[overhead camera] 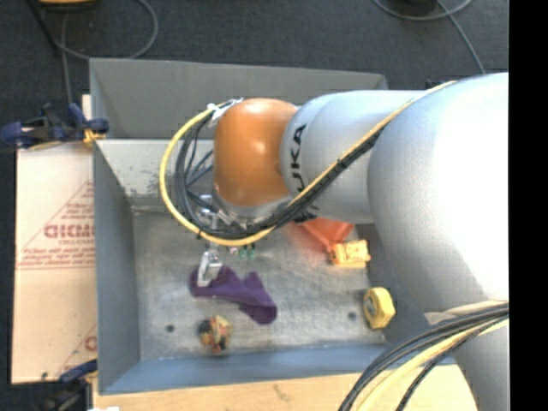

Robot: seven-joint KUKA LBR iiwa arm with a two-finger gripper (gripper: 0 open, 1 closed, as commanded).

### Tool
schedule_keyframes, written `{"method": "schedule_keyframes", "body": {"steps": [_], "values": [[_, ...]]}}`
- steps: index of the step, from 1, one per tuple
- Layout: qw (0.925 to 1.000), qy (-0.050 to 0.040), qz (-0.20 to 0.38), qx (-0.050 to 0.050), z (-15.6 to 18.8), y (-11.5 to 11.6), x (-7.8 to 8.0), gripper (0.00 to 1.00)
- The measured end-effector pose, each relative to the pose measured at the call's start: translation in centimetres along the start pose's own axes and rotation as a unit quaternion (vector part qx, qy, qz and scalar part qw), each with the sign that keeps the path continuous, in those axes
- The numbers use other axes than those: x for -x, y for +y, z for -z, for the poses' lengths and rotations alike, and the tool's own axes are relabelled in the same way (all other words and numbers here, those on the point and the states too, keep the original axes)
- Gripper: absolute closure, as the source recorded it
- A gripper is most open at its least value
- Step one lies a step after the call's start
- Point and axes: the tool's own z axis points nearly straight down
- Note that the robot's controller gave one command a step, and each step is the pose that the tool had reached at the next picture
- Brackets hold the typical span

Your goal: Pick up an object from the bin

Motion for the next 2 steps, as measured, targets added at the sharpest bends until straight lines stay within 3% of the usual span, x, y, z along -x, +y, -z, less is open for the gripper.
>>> {"method": "schedule_keyframes", "body": {"steps": [1,2], "values": [[0.9928,0.0023,0.119,0.002,-2.35,-2.25,-3.74,1.0],[0.9929,0.0021,0.119,0.002,-2.35,-2.25,-3.73,1.0]]}}
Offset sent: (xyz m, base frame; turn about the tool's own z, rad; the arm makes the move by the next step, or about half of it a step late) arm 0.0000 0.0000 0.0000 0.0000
